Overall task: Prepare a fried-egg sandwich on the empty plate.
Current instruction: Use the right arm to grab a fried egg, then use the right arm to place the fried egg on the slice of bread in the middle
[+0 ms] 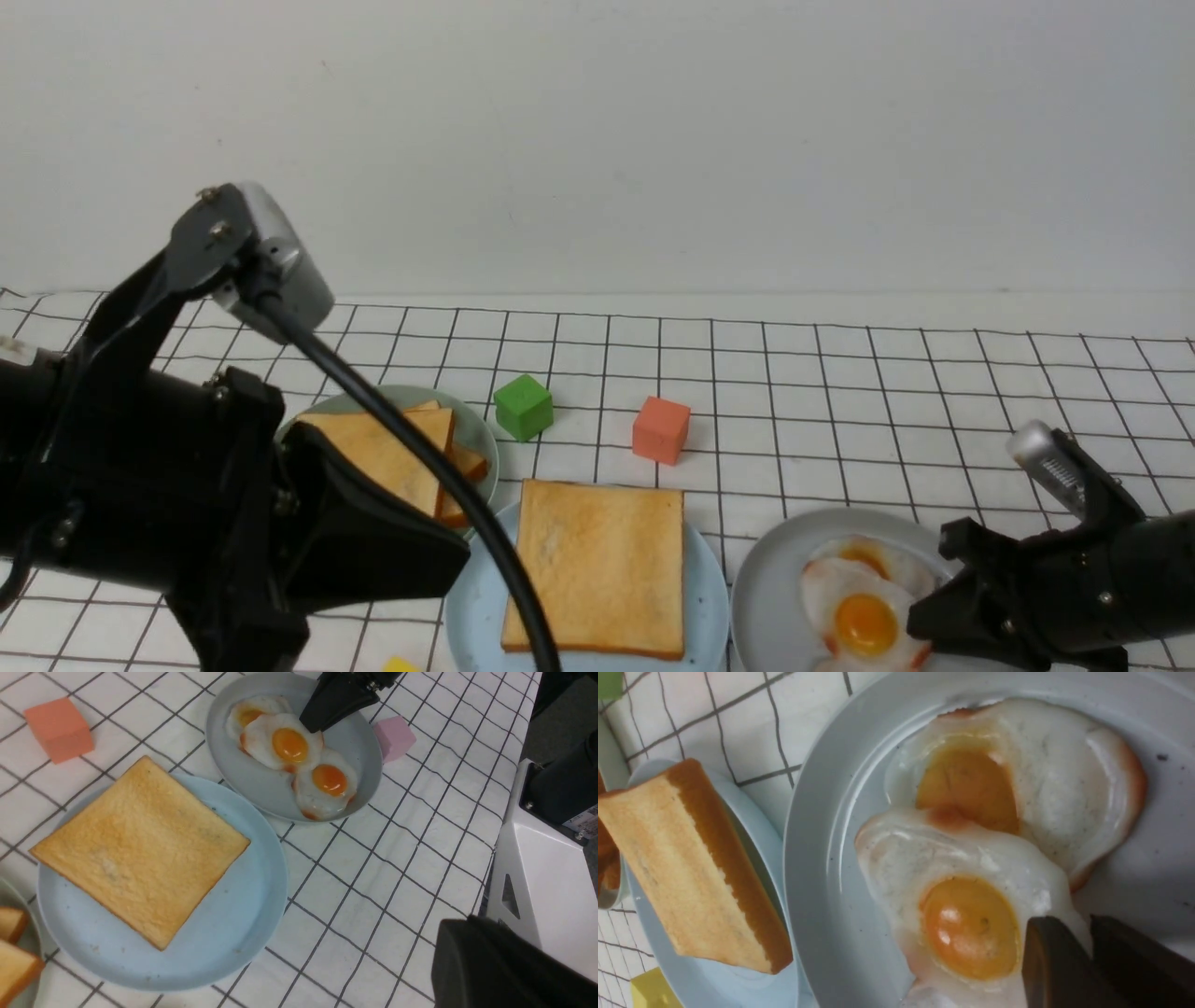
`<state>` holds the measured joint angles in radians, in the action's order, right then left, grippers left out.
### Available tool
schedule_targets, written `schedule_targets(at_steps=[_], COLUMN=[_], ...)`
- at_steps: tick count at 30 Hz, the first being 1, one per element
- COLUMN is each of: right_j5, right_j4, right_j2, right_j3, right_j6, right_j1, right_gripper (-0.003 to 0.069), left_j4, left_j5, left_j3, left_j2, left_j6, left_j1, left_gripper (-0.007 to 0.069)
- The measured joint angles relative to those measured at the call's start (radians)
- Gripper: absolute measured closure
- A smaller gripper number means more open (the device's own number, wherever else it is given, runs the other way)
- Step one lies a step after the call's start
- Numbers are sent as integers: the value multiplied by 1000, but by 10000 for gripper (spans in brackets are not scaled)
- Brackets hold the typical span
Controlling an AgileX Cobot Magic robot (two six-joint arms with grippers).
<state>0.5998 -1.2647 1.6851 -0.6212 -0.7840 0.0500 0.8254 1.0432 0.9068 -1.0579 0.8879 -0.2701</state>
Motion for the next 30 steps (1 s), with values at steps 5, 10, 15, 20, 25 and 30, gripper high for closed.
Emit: schedule_targets(at_steps=[5,10,15,20,25,30], right_j5=[5,41,137,142,120,82], right_j4=[11,7,-50,-57,-66,-124], right_j2=[-61,-149,-180,-158,-43,112], right_j3=[-1,-37,-115,-196,-278,-371], right_j6=[-3,-3,-2,11,25,31], right_j1=[0,0,-33,-184,-328,-404], right_gripper=[578,582,582,582,582,582], left_j4=[-112,-242,-364,-464,-507,-508], left_j5=[4,32,59,112,145,150], left_j3=[0,3,3,3,3,3], left_j2=[79,212,346,410,419,419], left_j6=[-151,-313,-523,-681,-752,-757], left_j1=[0,0,0,0,0,0], left_gripper=[638,638,638,638,638,638])
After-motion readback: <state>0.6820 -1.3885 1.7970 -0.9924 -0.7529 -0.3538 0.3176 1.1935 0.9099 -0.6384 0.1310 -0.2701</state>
